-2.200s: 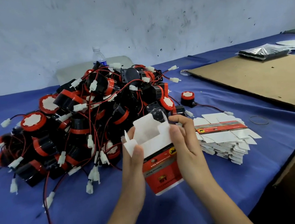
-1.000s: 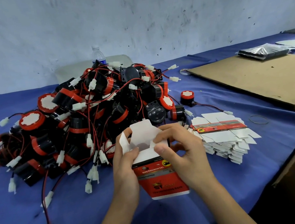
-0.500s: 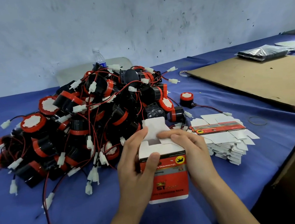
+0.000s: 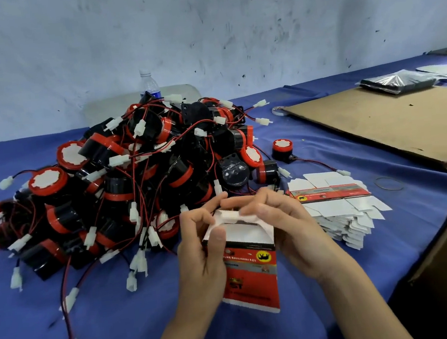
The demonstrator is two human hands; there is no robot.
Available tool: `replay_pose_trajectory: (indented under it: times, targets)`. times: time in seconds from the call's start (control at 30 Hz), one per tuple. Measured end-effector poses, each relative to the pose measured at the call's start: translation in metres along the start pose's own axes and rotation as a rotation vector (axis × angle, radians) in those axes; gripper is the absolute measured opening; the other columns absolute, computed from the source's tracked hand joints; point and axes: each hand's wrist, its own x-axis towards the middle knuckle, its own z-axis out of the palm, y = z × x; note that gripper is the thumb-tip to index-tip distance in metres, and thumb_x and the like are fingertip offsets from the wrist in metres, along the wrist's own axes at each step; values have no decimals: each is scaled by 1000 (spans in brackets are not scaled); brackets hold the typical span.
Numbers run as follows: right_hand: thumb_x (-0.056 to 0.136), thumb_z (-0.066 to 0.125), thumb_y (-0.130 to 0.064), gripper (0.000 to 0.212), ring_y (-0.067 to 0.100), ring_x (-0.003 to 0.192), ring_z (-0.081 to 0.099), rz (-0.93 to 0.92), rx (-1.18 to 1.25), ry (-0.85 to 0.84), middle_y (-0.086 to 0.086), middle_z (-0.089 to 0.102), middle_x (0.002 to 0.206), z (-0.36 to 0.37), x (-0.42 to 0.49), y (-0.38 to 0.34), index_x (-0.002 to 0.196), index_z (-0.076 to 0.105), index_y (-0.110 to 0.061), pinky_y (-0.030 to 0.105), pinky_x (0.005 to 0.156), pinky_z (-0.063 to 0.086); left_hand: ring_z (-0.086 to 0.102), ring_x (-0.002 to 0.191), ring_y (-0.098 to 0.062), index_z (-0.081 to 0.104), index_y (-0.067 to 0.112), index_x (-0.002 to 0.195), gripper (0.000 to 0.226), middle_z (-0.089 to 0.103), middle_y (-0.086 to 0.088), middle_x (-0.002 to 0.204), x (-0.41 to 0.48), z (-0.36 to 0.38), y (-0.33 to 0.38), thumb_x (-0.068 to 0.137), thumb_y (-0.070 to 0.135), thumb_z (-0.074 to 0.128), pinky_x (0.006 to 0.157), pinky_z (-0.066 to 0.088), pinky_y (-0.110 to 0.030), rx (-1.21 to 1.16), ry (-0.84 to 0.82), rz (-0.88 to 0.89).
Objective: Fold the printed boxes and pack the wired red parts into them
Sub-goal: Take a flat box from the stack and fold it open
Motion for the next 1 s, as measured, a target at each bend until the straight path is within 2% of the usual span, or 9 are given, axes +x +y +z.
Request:
replay_pose_trajectory:
  times: [0.17,0.27,0.33,0.4,0.47,0.53,0.7,0.9,1.0]
  targets:
    - [76,70,-10,13,16,94,67,173,-53,-5,0,71,110,-5,1,-3,80,60,-17,26,71,53,62,89,7,45,21,104,54,55,23,131,2,-1,-5,87,72,40,62,50,-19,-46,-23,-13]
    - [68,70,-11,30,20,86,69,192,-80,15,-1,72,106,-9,0,-9,94,66,-25,31,74,56,65,103,-11,46,36,117,58,55,22,129,0,0,-5,78,79,47,74,54,-26,-34,-24,-52]
    - [66,70,-11,43,25,96,68,154,-92,81,0,71,110,-10,1,-8,104,66,-28,38,82,57,56,119,-8,40,50,126,65,51,23,133,-2,3,-4,71,81,54,90,51,-27,-11,-60,-40]
    - [65,69,-10,50,25,102,66,88,-98,153,-1,70,112,-9,3,-7,111,65,-29,40,86,56,45,129,1,23,57,138,85,42,27,141,-5,7,-4,67,71,68,97,43,-15,39,-140,-20]
    - [66,68,-10,52,19,103,65,22,-142,182,-4,70,112,-7,3,-8,114,63,-31,33,83,56,42,133,-1,5,66,138,111,37,20,148,-9,12,-4,58,52,80,103,43,-25,60,-206,-83]
    - [70,69,-9,51,11,103,64,-23,-220,179,-7,69,113,-5,1,-9,115,62,-32,27,80,55,44,132,-4,0,71,135,118,37,10,150,-11,16,-4,55,44,81,104,45,-36,87,-202,-110]
    - [82,61,7,54,9,100,63,-48,-367,209,-10,66,114,0,-1,-12,114,61,-36,24,75,55,46,124,10,1,66,139,116,43,8,145,-9,15,-8,55,45,79,87,40,-2,173,-120,-74]
    - [82,53,9,62,7,106,60,-42,-465,148,-17,62,118,0,-4,-17,117,59,-41,25,83,52,46,125,7,7,59,143,111,42,8,142,-8,14,-5,58,47,78,88,38,-2,191,-111,13]
    - [80,49,13,64,2,94,63,-42,-477,92,-17,65,111,-1,-5,-19,120,60,-36,18,73,50,42,124,11,16,44,147,105,40,9,139,-8,14,-2,62,46,76,89,35,1,263,-100,101]
